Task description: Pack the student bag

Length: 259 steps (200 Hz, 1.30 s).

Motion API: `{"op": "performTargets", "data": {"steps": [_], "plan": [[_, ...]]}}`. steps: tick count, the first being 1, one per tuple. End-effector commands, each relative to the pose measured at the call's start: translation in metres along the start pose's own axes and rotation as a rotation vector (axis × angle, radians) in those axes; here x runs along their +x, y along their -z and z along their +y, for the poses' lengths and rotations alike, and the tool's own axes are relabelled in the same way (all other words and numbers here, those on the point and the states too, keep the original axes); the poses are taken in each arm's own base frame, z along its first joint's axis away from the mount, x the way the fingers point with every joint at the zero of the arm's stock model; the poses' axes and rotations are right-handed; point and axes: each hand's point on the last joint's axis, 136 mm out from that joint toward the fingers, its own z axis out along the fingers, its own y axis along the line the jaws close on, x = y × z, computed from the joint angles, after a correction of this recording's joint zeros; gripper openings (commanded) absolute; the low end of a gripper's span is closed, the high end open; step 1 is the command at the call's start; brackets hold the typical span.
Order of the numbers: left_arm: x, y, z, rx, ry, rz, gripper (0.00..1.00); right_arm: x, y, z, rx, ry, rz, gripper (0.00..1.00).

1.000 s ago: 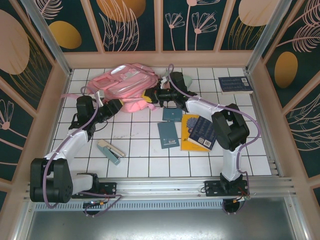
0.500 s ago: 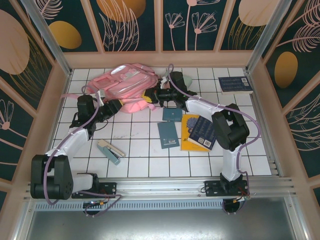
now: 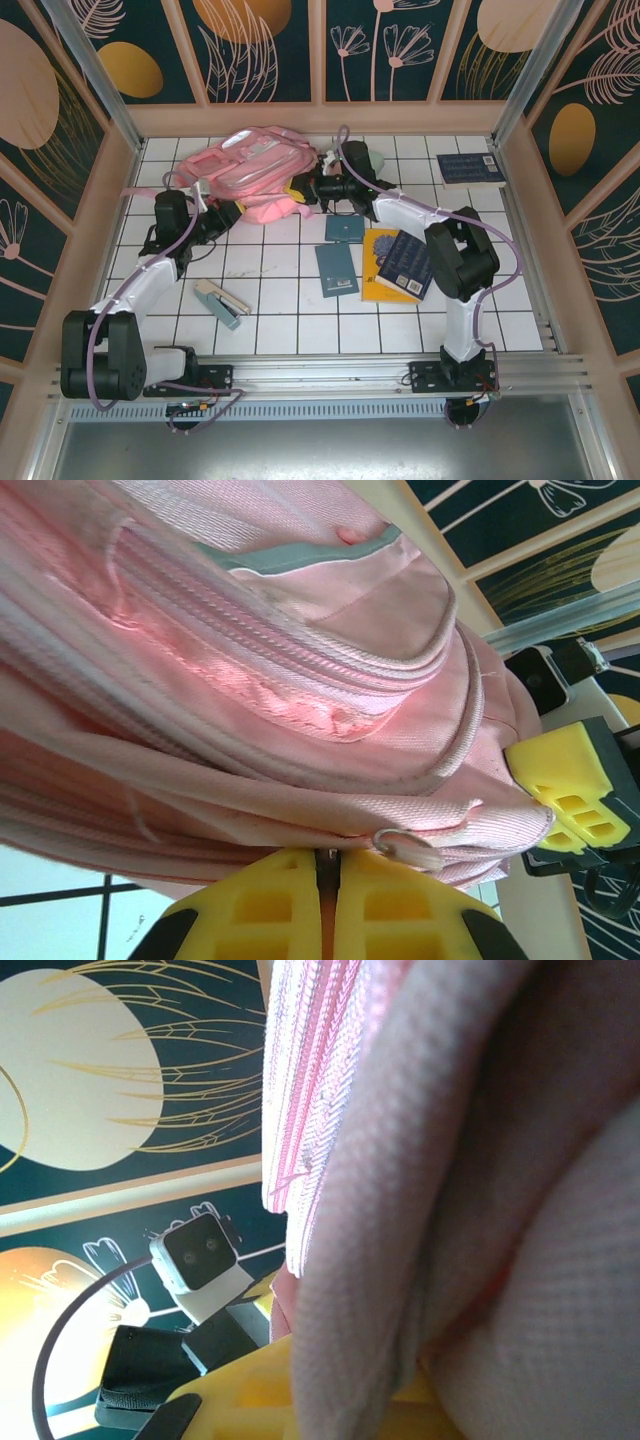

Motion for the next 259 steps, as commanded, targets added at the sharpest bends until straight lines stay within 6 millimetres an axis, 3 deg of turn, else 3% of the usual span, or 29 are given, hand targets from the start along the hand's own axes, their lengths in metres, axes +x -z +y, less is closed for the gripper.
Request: {"op": "performTargets", "data": {"steps": [1, 76, 116, 159, 202, 211, 221, 231, 259], "plan": [[-0.004, 0.007, 0.026, -0.107, 0.021, -0.042, 0.00, 0.001, 0.013, 0.040, -0.104, 0.138, 0.003, 0.00], [-0.016, 0.025, 0.091, -0.316, 0.159, -0.140, 0.00, -0.015, 0.040, 0.038, -0.115, 0.138, -0.035, 0.00], [-0.029, 0.031, 0.127, -0.425, 0.242, -0.185, 0.00, -0.013, 0.039, 0.027, -0.100, 0.132, -0.020, 0.00], [-0.050, 0.030, 0.139, -0.481, 0.256, -0.216, 0.09, -0.008, 0.035, 0.019, -0.084, 0.148, -0.007, 0.00], [-0.061, 0.039, 0.142, -0.534, 0.255, -0.232, 0.09, 0.006, 0.019, 0.010, -0.061, 0.196, 0.056, 0.00], [-0.061, 0.048, 0.141, -0.567, 0.243, -0.242, 0.14, 0.011, 0.013, 0.005, -0.042, 0.215, 0.079, 0.00], [-0.063, 0.060, 0.140, -0.611, 0.223, -0.270, 0.33, 0.018, 0.005, -0.001, -0.021, 0.234, 0.104, 0.00], [-0.066, 0.074, 0.137, -0.655, 0.199, -0.300, 0.44, 0.025, -0.004, -0.008, -0.006, 0.246, 0.130, 0.00], [-0.070, 0.111, 0.130, -0.774, 0.132, -0.359, 0.53, 0.041, -0.023, -0.033, 0.032, 0.248, 0.179, 0.00]]}}
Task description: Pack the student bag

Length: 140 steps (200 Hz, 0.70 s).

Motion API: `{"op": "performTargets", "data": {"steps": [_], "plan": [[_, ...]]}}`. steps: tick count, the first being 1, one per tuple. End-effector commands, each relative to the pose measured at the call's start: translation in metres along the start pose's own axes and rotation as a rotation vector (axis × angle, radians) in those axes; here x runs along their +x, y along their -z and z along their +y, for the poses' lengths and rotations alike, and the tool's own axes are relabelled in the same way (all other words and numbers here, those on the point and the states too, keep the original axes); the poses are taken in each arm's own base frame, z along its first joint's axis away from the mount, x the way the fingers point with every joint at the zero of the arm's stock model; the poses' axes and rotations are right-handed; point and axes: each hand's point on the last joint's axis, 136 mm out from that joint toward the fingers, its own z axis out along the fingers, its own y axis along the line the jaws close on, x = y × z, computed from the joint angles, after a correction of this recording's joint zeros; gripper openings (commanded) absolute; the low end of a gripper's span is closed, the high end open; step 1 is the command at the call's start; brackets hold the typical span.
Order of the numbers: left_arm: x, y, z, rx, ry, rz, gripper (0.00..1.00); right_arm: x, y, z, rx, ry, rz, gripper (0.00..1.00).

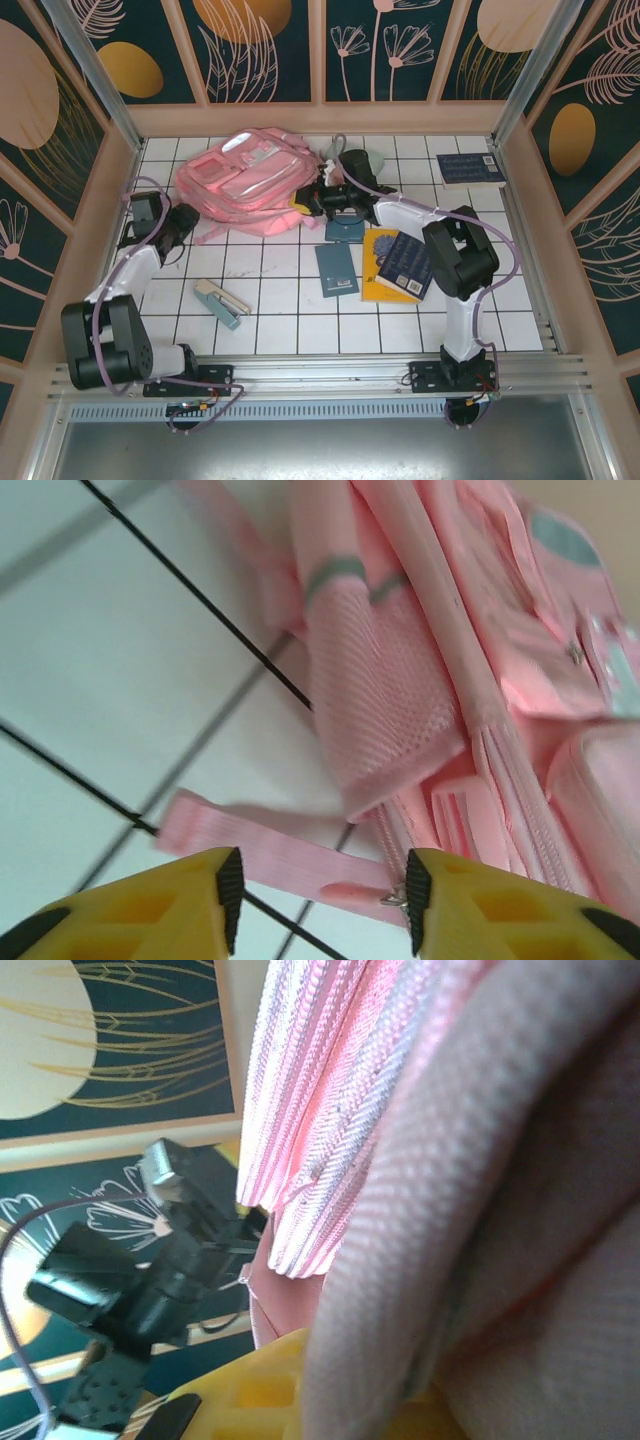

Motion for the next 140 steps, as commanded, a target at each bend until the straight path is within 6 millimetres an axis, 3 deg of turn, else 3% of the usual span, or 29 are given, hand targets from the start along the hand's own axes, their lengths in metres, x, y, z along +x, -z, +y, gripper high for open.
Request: {"op": "performTargets", "data": {"steps": [1, 20, 35, 53, 82, 100, 111, 125, 140], "plan": [[-0.023, 0.033, 0.018, -0.147, -0.063, -0.117, 0.53, 0.022, -0.022, 0.012, -0.038, 0.144, 0.091, 0.00], [-0.027, 0.048, 0.006, -0.099, -0.115, -0.147, 0.61, 0.025, -0.030, -0.003, -0.006, 0.143, 0.087, 0.00], [-0.018, 0.046, -0.011, -0.041, -0.178, -0.095, 0.63, 0.023, -0.030, -0.014, 0.021, 0.139, 0.067, 0.15], [0.008, 0.038, -0.045, 0.027, -0.328, -0.013, 0.64, 0.016, -0.021, -0.023, 0.076, 0.149, 0.007, 0.35], [0.061, 0.025, -0.087, 0.065, -0.573, 0.118, 0.67, 0.003, 0.010, -0.030, 0.163, 0.179, -0.100, 0.52], [0.085, 0.025, -0.105, 0.094, -0.693, 0.147, 0.68, 0.002, 0.031, -0.027, 0.198, 0.219, -0.155, 0.59], [0.092, 0.029, -0.127, 0.128, -0.769, 0.139, 0.68, -0.001, 0.046, -0.025, 0.232, 0.237, -0.199, 0.66], [0.110, 0.029, -0.141, 0.148, -0.860, 0.173, 0.69, 0.002, 0.059, -0.020, 0.248, 0.246, -0.233, 0.66], [0.132, 0.027, -0.154, 0.171, -0.951, 0.215, 0.71, -0.012, 0.091, -0.019, 0.277, 0.247, -0.329, 0.66]]}}
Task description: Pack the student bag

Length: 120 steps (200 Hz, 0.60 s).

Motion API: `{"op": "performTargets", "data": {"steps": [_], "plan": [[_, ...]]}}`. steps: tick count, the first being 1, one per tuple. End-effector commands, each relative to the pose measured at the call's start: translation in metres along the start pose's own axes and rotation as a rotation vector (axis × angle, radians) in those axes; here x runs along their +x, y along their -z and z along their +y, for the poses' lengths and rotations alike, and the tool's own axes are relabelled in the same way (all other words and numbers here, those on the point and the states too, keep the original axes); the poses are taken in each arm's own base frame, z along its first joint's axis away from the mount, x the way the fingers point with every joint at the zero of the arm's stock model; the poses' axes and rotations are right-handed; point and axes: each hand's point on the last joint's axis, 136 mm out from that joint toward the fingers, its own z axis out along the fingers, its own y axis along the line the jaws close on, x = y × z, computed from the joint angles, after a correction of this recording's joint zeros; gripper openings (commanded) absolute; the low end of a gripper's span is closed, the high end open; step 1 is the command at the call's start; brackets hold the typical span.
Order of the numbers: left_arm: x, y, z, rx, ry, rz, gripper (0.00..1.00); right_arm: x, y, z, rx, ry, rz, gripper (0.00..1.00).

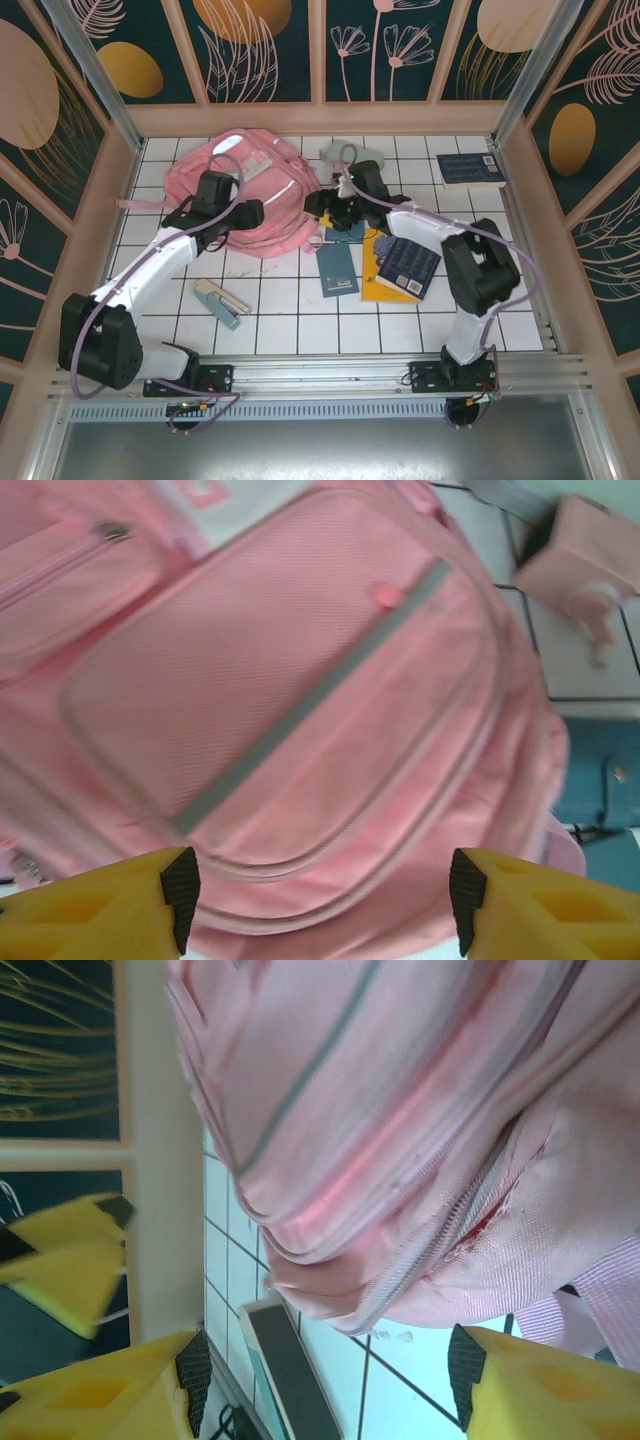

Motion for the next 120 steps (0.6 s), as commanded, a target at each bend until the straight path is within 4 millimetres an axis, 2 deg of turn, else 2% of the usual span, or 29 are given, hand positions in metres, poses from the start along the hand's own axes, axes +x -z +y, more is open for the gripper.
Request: {"op": "performTargets", "data": {"steps": [1, 21, 40, 76, 96, 100, 120], "plan": [[0.003, -0.005, -0.024, 0.001, -0.182, 0.046, 0.71, -0.022, 0.041, -0.001, 0.065, 0.063, -0.145, 0.66], [0.011, -0.013, -0.054, 0.037, -0.298, 0.084, 0.73, -0.036, 0.074, -0.002, 0.088, 0.096, -0.246, 0.65], [0.021, -0.025, -0.069, 0.028, -0.395, 0.141, 0.73, -0.044, 0.096, -0.003, 0.097, 0.109, -0.284, 0.64], [0.039, -0.049, -0.072, 0.002, -0.437, 0.233, 0.72, -0.045, 0.119, -0.016, 0.093, 0.093, -0.312, 0.62], [0.047, -0.054, -0.074, 0.015, -0.435, 0.263, 0.70, -0.041, 0.124, -0.028, 0.089, 0.073, -0.309, 0.62], [0.056, -0.062, -0.071, 0.005, -0.440, 0.294, 0.70, -0.040, 0.125, -0.029, 0.087, 0.070, -0.308, 0.62], [0.064, -0.070, -0.067, -0.012, -0.443, 0.318, 0.69, -0.037, 0.126, -0.038, 0.072, 0.048, -0.301, 0.61]]}}
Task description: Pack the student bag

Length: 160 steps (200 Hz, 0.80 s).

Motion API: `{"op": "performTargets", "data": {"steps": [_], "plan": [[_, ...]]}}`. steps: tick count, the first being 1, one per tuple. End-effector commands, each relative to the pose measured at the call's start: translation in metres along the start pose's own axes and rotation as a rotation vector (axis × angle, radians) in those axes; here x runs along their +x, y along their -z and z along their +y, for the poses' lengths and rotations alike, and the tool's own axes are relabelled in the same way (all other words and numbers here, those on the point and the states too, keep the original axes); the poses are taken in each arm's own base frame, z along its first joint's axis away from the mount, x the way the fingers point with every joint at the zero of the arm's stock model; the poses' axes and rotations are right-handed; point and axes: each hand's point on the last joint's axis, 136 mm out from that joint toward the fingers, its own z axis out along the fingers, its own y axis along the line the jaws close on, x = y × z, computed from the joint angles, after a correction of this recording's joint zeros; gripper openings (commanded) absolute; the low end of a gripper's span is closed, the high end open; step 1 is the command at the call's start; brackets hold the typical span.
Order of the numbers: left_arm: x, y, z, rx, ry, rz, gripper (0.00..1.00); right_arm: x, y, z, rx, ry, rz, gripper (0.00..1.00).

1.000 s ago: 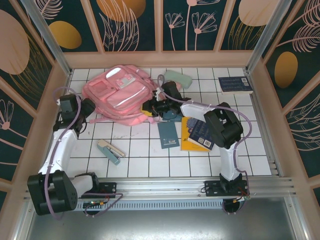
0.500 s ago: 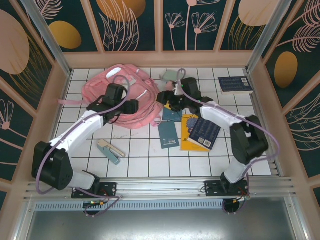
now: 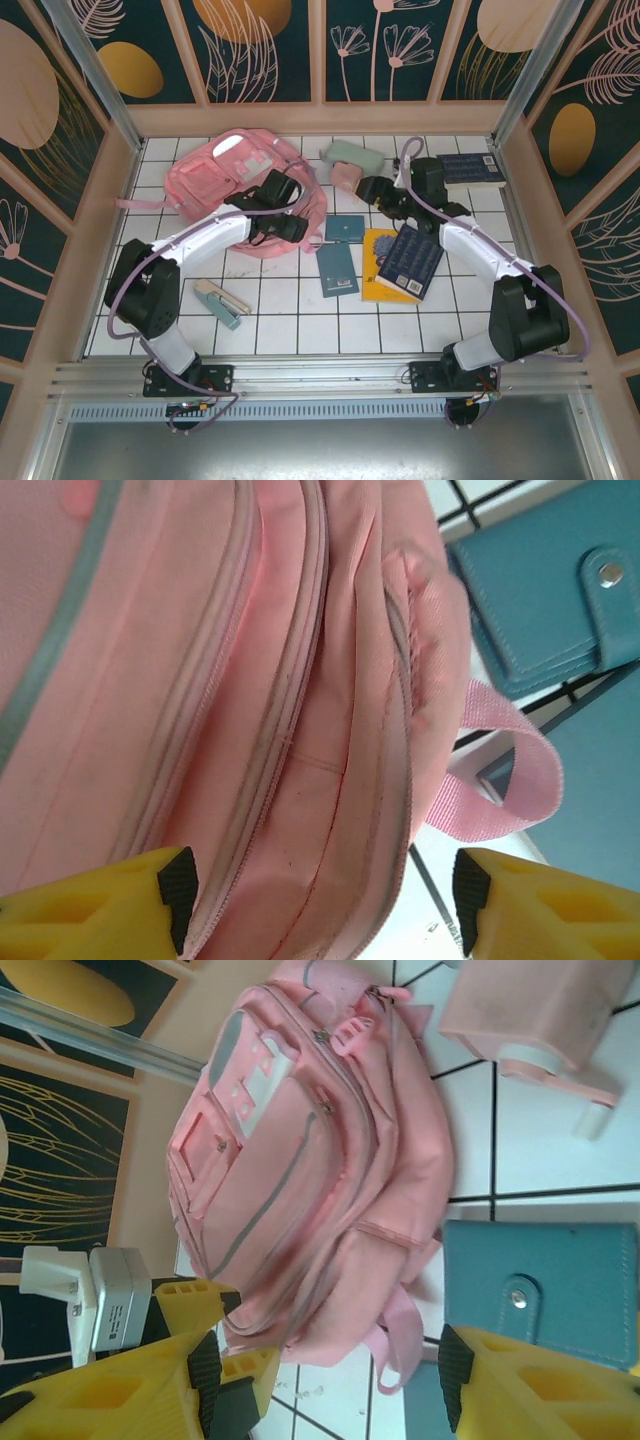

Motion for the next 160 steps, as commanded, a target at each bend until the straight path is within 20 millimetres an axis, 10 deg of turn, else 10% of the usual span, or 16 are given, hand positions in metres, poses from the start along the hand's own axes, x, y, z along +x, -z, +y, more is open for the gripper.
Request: {"op": "performTargets", "data": {"steps": [1, 65, 128, 160], "plan": [[0.008, -0.009, 0.001, -0.015, -0.028, 0.051, 0.69, 0.005, 0.008, -0.002, -0.035, 0.005, 0.009, 0.61], [0.009, -0.023, 0.011, -0.080, -0.015, 0.073, 0.61, 0.005, 0.011, -0.007, -0.052, -0.007, 0.000, 0.58], [0.003, -0.020, 0.010, -0.077, -0.019, 0.061, 0.22, 0.004, 0.011, -0.010, -0.040, -0.006, -0.011, 0.55], [0.012, -0.027, 0.011, -0.083, -0.029, 0.088, 0.21, 0.004, 0.012, -0.010, -0.036, -0.003, -0.014, 0.54]]}}
